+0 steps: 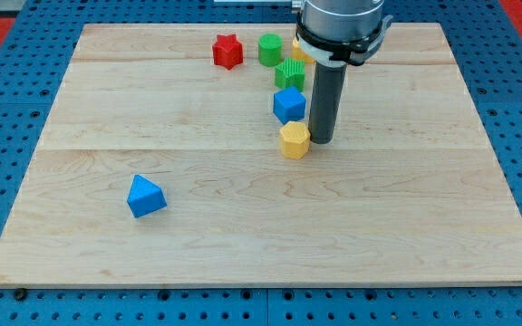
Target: Slightly push the yellow hexagon towards left of the board
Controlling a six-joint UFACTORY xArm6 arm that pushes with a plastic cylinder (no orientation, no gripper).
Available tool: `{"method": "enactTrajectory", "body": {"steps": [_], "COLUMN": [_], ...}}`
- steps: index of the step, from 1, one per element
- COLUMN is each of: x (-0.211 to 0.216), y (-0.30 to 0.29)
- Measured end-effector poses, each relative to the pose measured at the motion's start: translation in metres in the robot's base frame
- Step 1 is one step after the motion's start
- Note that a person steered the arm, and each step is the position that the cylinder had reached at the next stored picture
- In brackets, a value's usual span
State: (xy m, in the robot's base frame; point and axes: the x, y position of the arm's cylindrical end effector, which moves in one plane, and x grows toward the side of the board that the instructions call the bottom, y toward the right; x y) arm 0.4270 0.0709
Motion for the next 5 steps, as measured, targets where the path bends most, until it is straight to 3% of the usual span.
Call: {"method": "enactTrajectory", "body": {"steps": [3,5], "x": [0.007,0.045], "y": [-0.003,0.023]}}
